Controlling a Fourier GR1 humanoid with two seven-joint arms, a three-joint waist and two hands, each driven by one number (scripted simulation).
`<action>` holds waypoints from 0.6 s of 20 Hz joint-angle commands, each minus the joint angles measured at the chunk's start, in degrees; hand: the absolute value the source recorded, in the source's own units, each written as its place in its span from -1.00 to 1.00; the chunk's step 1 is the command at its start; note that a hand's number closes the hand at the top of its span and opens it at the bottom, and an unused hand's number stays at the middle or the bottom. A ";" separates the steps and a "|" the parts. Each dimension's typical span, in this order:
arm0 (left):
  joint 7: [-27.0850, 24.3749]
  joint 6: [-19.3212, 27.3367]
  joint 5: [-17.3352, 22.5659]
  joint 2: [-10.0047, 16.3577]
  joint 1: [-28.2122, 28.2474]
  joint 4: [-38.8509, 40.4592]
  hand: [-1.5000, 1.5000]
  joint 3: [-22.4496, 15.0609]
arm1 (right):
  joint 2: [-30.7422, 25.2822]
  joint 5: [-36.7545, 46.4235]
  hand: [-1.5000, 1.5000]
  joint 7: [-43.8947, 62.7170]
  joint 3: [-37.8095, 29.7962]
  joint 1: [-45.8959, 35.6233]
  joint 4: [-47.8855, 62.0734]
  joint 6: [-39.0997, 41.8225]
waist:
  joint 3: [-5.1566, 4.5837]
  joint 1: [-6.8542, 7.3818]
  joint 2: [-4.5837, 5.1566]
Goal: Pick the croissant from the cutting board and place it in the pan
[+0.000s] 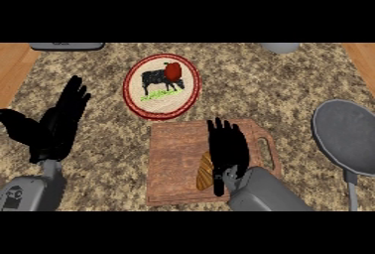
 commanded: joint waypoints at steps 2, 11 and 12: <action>-0.19 -0.22 -0.59 -1.07 1.43 -0.62 0.00 -0.05 | -0.12 4.96 -1.00 -4.81 -1.26 2.10 10.80 -5.26 | 0.02 0.27 0.15; -0.03 -4.08 -0.40 -0.51 -1.42 1.71 0.00 4.11 | 7.49 5.34 -1.00 -3.14 -5.42 -2.02 13.17 -3.48 | 0.01 0.21 0.08; -1.50 -4.43 -1.04 -0.30 4.25 -2.11 0.00 4.27 | 7.51 9.15 -1.00 -5.43 -7.25 1.18 12.24 -2.68 | 0.01 0.19 0.00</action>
